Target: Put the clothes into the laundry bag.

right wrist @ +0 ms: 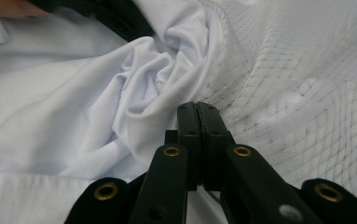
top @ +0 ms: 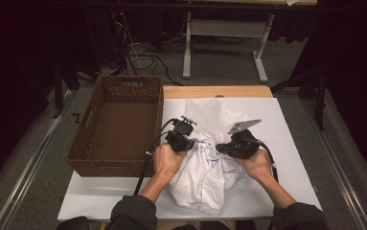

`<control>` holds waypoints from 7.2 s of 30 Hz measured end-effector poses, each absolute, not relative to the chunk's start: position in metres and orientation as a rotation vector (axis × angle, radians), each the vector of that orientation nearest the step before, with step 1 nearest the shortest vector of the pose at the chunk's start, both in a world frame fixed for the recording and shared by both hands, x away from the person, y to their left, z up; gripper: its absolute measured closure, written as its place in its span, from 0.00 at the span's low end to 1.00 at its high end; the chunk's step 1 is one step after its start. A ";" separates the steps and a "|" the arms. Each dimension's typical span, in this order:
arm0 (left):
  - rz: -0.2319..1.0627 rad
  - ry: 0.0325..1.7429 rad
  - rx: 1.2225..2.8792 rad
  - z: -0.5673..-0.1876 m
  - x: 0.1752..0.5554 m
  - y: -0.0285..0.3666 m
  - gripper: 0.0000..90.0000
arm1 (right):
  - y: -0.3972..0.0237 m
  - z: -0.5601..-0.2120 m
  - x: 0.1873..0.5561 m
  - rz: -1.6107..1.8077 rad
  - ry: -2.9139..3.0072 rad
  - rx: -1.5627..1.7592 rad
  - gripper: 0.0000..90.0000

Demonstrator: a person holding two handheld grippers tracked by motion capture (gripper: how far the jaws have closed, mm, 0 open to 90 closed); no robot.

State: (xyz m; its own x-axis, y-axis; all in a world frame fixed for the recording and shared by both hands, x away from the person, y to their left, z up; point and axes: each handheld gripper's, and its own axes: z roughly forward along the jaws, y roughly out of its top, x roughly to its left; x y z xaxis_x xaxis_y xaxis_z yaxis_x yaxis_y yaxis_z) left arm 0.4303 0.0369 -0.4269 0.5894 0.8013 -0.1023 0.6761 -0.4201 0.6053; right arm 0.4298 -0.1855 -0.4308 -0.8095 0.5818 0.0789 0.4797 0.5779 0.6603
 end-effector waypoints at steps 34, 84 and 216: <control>0.280 1.043 2.283 -0.435 0.424 0.012 0.52 | -0.183 -0.427 0.426 1.071 2.649 0.911 1.00; 0.292 1.077 2.299 -0.454 0.435 -0.005 0.74 | -0.176 -0.426 0.417 1.078 2.657 0.863 1.00; 0.173 1.165 2.294 -0.429 0.421 0.032 0.52 | -0.176 -0.437 0.426 0.973 2.671 0.931 1.00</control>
